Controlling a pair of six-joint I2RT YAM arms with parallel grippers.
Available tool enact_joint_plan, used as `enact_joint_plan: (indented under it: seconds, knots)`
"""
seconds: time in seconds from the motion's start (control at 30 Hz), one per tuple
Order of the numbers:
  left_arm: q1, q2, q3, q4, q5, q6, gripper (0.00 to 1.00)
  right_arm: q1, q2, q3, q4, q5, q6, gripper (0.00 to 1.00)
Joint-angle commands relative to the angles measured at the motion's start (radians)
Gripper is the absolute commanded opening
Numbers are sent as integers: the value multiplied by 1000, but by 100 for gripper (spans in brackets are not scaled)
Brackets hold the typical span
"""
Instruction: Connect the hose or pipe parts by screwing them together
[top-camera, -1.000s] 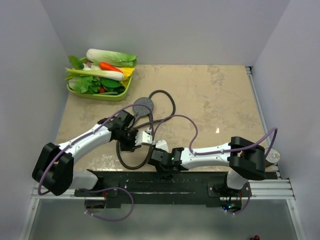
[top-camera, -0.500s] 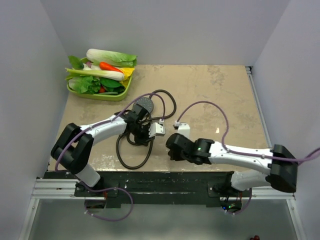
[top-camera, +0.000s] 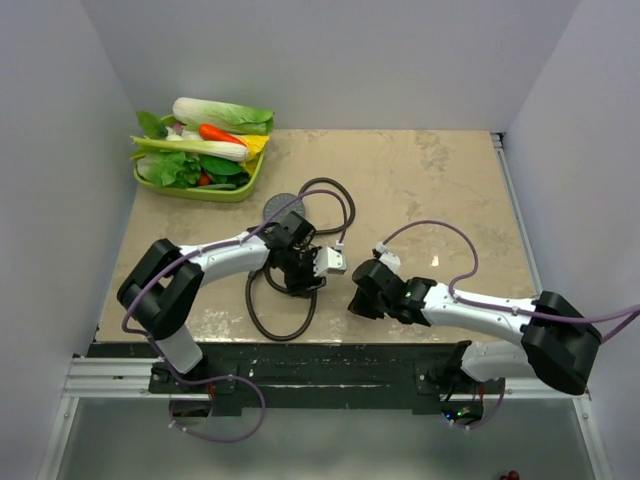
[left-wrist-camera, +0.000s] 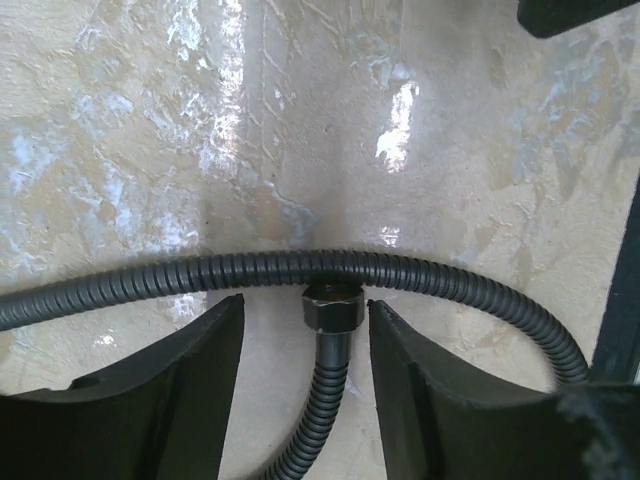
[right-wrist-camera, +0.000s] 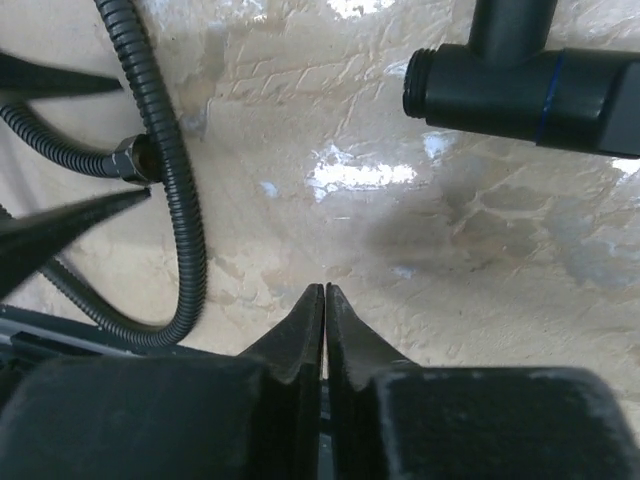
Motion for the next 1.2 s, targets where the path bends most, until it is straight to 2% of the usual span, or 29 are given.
enact_joint_plan:
  seconds: [0.0, 0.03, 0.07, 0.1, 0.13, 0.17, 0.23, 0.27, 0.53, 0.67, 0.83, 1.17]
  knots:
    - [4, -89, 30, -11, 13, -6, 64, -32, -33, 132, -17, -47, -78, 14]
    - [10, -103, 27, -23, 13, 7, 71, -37, -53, 168, -115, -29, -117, 18]
    - [18, -129, 27, -35, 19, 14, 88, -40, -58, 260, -175, 27, -157, 23]
    - [39, -138, 29, -58, 25, 19, 99, -55, -61, 306, -226, 63, -250, 34]
    - [55, -147, 32, -69, 35, 24, 99, -64, -45, 354, -337, 98, -288, 43]
    - [68, -161, 41, -91, 62, 25, 99, -75, -33, 433, -382, 152, -350, 60]
    - [102, -170, 47, -105, 82, 33, 99, -113, 7, 490, -489, 176, -392, 74]
    - [110, -181, 41, -106, 84, 37, 99, -127, 51, 523, -517, 181, -414, 76]
    - [116, -192, -66, -114, 55, 161, 99, -150, 204, 491, -527, 158, -500, 70]
    - [118, -201, -97, -108, 12, 231, 99, -152, 252, 480, -498, 143, -448, 62]
    - [119, -235, -120, -144, -7, 310, 99, -167, 344, 500, -464, 199, -461, 61]
    - [121, -305, -212, -149, -24, 487, 99, -274, 446, 465, -334, 148, -546, 52]
